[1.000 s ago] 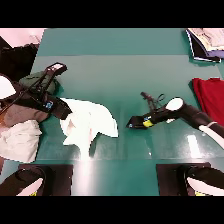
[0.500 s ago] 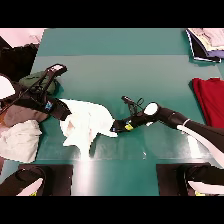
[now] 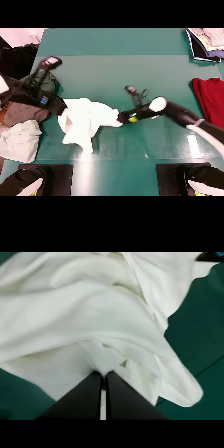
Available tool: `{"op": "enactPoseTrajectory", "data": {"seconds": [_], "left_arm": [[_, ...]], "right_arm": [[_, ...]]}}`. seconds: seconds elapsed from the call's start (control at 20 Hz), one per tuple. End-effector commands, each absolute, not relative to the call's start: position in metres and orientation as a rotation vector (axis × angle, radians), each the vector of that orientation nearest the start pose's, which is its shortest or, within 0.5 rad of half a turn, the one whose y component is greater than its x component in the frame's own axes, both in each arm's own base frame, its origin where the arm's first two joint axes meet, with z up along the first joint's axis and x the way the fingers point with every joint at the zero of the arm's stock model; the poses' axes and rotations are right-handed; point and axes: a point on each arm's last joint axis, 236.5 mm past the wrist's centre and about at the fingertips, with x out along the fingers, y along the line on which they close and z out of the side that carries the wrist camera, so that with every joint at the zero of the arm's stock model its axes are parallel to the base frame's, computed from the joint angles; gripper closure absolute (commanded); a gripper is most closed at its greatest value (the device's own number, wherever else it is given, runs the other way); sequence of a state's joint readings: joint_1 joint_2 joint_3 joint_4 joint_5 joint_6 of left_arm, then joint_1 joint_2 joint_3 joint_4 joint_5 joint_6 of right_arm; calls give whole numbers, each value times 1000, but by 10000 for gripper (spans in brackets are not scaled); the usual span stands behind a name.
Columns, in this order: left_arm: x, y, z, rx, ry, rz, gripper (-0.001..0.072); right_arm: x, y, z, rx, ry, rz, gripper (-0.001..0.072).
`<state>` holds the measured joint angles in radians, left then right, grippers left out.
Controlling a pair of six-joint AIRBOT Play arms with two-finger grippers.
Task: Fold the shirts.
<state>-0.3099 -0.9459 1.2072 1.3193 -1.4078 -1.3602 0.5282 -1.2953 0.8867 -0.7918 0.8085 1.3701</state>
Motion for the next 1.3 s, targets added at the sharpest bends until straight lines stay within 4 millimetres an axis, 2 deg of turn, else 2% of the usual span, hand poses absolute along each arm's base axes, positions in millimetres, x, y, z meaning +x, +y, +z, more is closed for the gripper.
{"op": "enactPoseTrajectory", "data": {"seconds": [0.0,0.1,0.2,0.35,0.45,0.55,0.8,1.1,1.15,1.25], "left_arm": [[303,-124,180,273,975,-481,682],[307,-122,203,281,918,-466,681],[306,-121,201,282,928,-467,681],[306,-121,193,283,948,-467,682],[308,-122,191,285,952,-467,681],[310,-123,193,288,940,-471,681],[311,-126,191,280,935,-479,681],[308,-122,129,311,1041,-484,681],[310,-123,130,310,1029,-482,681],[324,-124,146,310,950,-465,681]], "right_arm": [[312,212,36,291,1137,574,700],[317,142,70,295,1055,434,701],[311,76,96,322,981,275,701],[292,4,116,375,915,75,700],[279,-27,122,386,891,-12,701],[274,-42,127,406,865,-67,700],[280,-36,118,403,902,-39,700],[287,-37,99,433,965,-28,700],[288,-38,100,432,958,-30,700],[292,-39,110,424,907,-37,700]]}}
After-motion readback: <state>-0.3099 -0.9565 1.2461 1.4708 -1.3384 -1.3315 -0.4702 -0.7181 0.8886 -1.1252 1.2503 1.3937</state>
